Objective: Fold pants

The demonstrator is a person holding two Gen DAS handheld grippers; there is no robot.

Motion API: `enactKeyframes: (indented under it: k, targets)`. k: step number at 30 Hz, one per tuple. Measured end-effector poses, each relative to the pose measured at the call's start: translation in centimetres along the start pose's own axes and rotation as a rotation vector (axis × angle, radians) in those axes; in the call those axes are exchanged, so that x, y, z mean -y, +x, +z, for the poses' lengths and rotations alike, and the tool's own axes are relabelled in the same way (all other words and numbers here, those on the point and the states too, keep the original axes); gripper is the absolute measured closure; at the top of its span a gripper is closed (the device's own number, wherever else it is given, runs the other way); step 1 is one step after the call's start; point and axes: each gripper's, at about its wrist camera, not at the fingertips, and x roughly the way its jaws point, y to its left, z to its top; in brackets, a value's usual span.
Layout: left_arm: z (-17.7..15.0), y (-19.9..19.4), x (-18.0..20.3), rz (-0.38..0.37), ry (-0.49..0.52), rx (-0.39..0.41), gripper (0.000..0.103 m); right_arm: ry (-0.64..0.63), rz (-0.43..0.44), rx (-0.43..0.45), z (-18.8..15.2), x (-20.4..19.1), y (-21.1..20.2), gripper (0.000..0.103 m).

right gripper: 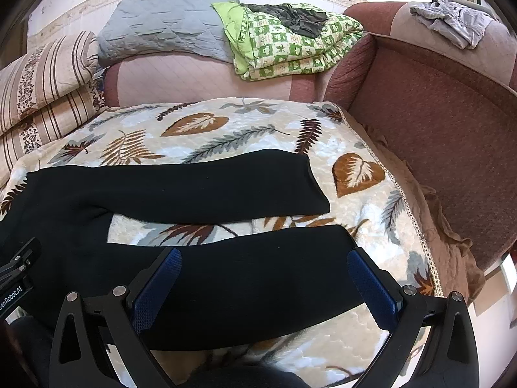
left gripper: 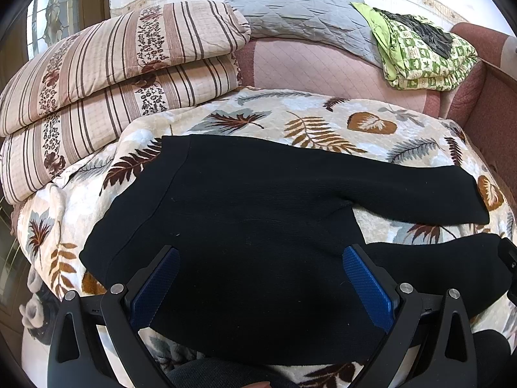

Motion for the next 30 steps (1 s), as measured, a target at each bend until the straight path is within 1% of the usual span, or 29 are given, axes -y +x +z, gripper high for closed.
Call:
enactKeyframes:
  k: [30]
  targets:
    - [0.05,0.02,-0.38,-0.007,-0.009,0.0,0.001,0.002,0.027,-0.001,0.1,-0.11,-0.26,0.0]
